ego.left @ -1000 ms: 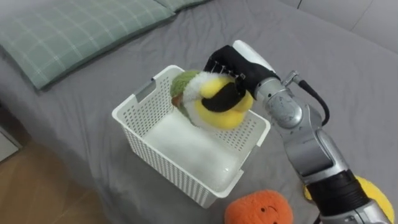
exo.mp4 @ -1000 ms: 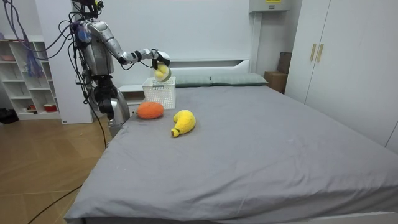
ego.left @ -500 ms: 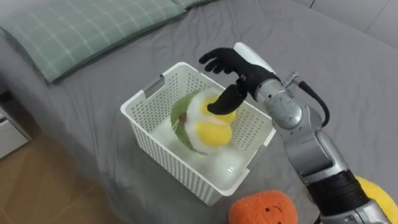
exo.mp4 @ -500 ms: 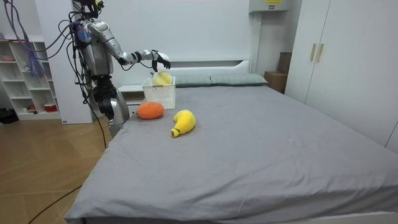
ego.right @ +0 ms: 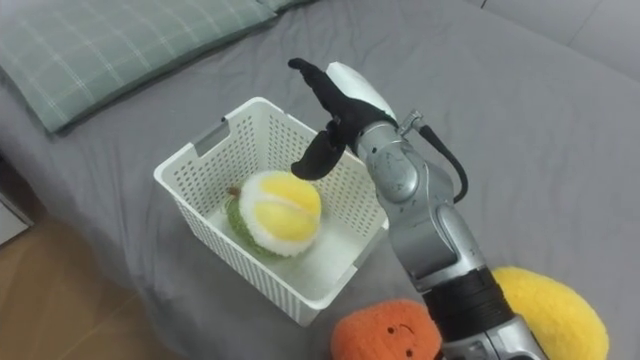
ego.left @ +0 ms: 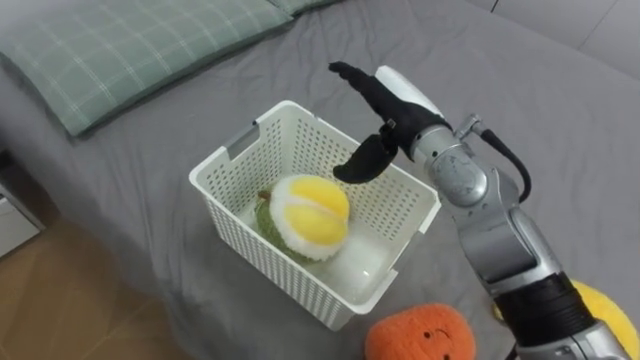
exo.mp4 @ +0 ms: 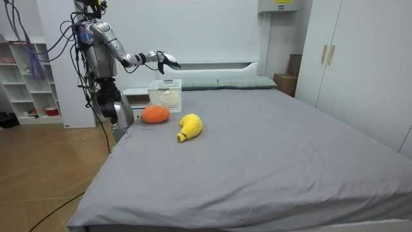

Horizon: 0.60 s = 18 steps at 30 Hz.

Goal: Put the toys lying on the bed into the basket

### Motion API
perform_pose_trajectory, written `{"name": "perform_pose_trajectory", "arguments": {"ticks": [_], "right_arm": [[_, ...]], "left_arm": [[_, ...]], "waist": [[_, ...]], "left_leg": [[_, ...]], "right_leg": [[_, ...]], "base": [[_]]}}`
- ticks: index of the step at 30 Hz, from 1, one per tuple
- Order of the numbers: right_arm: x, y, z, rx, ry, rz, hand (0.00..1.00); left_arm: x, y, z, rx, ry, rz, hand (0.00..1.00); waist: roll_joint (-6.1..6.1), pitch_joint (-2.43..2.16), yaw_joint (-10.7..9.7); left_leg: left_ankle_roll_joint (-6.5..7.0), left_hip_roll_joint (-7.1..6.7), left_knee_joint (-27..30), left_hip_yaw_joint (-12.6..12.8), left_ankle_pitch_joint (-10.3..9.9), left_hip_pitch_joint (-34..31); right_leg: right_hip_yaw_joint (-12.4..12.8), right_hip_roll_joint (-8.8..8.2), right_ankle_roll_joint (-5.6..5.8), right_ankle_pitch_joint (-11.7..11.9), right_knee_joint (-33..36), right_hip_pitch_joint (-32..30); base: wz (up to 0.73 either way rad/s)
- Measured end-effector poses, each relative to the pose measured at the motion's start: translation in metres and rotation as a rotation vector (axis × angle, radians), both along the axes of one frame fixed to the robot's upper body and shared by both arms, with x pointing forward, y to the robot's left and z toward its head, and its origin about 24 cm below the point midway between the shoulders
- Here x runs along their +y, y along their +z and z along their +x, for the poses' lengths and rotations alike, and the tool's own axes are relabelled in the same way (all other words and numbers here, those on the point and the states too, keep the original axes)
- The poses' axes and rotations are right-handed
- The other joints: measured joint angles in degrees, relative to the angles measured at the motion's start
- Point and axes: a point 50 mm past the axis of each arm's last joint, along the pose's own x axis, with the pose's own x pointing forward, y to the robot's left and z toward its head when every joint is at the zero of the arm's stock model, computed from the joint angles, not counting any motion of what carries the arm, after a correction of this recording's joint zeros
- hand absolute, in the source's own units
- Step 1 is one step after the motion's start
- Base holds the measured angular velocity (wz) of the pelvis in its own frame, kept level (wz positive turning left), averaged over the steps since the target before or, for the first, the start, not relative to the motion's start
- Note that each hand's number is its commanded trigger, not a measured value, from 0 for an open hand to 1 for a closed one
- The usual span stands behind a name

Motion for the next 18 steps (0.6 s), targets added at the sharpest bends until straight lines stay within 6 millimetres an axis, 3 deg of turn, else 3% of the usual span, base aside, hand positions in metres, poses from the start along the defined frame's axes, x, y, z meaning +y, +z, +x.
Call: {"name": "perform_pose_trajectory", "arguments": {"ticks": [6,7,8,13,18], "right_arm": [[-0.011,0.001,0.002,-0.026,-0.048,-0.015,0.0],[-0.013,-0.002,0.003,-0.021,-0.061,-0.015,0.0],[-0.016,-0.004,0.004,-0.019,-0.07,-0.014,0.0],[-0.039,-0.02,-0.001,0.006,-0.189,0.006,0.0],[-0.053,-0.022,-0.003,-0.008,-0.252,0.025,0.0]], "left_arm": [[0.004,0.001,0.003,-0.006,-0.008,-0.005,0.0],[0.004,0.002,0.005,-0.013,-0.011,-0.008,0.0],[0.004,0.002,0.006,-0.02,-0.014,-0.011,0.0],[0.004,0.003,0.009,-0.032,-0.019,-0.013,0.0],[0.004,0.003,0.008,-0.033,-0.019,-0.015,0.0]], "waist": [[0.9,-0.29,-2.16],[1.1,-0.65,-2.88],[1.22,-0.72,-3.21],[1.6,-0.74,-4.92],[1.68,-0.86,-7.33]], "left_leg": [[0.43,0.23,0.02,1.72,-0.32,0.94],[0.55,0.23,0.02,2.02,-0.41,1.08],[0.59,0.22,0.02,2.19,-0.44,1.41],[1.05,0.44,-0.53,4.95,-0.73,2.77],[1.26,1.03,-1.03,7.67,-0.99,3.55]], "right_leg": [[2.27,-0.09,0.2,0.11,0.77,-0.09],[2.49,-0.17,0.24,0.13,0.83,-0.09],[2.54,-0.23,0.28,0.16,0.89,-0.09],[5.42,-0.35,0.64,0.19,1.71,-0.43],[6.36,-0.3,0.72,0.51,1.77,-1.04]], "base": [[-0.15],[-0.2],[-0.17],[-0.27],[-0.27]]}}
